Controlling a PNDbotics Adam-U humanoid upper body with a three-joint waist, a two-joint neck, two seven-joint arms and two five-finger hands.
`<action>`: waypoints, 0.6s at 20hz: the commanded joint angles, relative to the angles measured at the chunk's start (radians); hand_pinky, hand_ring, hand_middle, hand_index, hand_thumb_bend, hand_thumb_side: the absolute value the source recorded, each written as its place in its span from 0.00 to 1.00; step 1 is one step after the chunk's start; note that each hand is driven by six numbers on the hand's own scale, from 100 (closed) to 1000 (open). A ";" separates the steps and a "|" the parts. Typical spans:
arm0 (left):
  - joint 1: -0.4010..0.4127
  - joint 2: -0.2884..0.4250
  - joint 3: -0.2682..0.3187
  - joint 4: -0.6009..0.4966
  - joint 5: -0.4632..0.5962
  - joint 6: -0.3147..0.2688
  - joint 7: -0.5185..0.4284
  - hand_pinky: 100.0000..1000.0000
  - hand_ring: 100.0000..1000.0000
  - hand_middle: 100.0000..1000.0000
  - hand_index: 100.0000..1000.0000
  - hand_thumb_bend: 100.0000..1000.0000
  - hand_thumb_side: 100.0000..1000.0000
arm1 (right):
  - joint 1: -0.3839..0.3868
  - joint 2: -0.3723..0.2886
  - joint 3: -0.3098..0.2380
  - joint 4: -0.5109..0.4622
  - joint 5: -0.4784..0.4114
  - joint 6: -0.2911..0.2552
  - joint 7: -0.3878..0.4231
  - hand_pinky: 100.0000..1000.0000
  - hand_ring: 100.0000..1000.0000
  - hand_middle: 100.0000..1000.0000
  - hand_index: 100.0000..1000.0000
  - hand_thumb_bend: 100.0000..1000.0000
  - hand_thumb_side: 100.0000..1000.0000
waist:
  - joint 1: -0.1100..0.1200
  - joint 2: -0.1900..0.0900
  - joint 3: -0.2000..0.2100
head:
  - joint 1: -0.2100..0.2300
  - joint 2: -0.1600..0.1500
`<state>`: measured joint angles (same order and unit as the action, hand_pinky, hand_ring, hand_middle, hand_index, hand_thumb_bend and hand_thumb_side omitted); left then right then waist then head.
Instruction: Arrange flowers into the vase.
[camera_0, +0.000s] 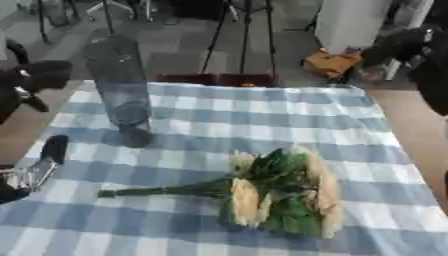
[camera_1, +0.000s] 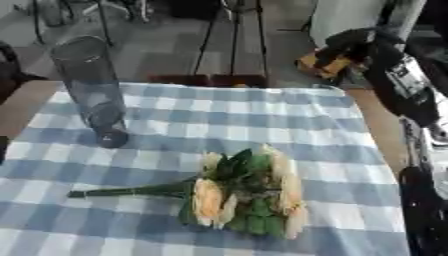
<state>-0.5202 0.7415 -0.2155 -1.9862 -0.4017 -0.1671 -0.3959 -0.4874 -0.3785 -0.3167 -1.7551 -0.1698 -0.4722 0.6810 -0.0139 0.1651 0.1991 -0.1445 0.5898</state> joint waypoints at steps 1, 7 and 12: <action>-0.050 0.047 -0.036 -0.014 0.017 0.029 -0.077 0.65 0.89 1.00 1.00 0.00 0.43 | -0.011 -0.033 0.001 -0.005 0.004 -0.035 0.029 0.73 0.58 0.51 0.77 0.00 1.00 | 0.005 -0.018 -0.001 | 0.002 0.007; -0.143 0.042 -0.127 -0.014 0.025 0.106 -0.198 0.67 0.90 1.00 1.00 0.00 0.52 | -0.011 -0.035 0.004 0.000 0.004 -0.037 0.030 0.73 0.58 0.51 0.77 0.00 1.00 | 0.006 -0.016 -0.007 | 0.009 0.005; -0.200 -0.003 -0.184 -0.014 0.013 0.202 -0.231 0.65 0.89 1.00 1.00 0.00 0.54 | -0.008 -0.034 0.003 0.002 0.004 -0.037 0.032 0.73 0.58 0.50 0.77 0.00 1.00 | 0.009 -0.015 -0.007 | 0.011 0.003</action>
<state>-0.7012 0.7337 -0.3960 -1.9865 -0.3861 0.0123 -0.6213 -0.4842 -0.3826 -0.3132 -1.7487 -0.1695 -0.4735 0.6797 -0.0078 0.1641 0.1919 -0.1346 0.5920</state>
